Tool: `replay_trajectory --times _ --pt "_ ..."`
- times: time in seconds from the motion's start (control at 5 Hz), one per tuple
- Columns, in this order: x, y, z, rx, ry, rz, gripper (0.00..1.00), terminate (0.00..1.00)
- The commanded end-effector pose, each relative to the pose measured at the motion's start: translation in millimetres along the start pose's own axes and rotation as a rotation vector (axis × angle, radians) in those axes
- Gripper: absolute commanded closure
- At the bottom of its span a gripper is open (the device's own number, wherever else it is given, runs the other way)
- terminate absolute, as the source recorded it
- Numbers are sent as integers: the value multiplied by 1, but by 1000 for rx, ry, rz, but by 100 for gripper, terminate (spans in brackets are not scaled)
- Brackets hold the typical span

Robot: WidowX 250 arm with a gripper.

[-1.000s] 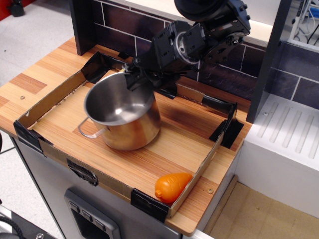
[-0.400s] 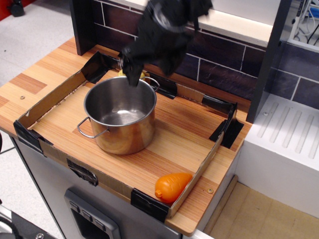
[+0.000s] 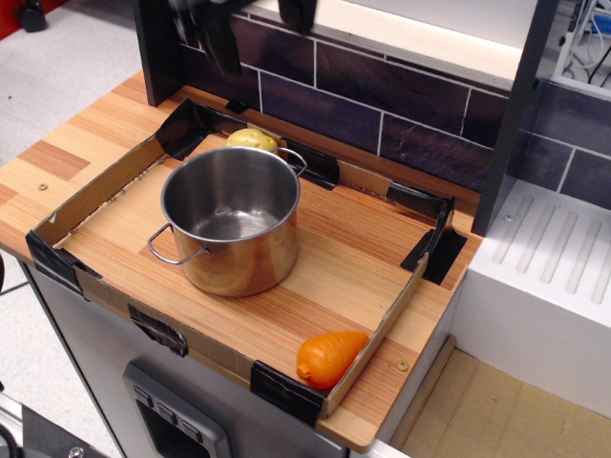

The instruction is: Upright metal pot

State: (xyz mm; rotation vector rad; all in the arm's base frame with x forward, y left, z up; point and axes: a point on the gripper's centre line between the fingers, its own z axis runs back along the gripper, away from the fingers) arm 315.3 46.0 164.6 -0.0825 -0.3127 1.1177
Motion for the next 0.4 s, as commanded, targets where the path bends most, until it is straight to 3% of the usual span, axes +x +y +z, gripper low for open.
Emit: replay_trajectory --times 0.0,0.2 --pt "5 -14 34 9 6 -55 0 0" --pt "5 -14 34 9 6 -55 0 100"
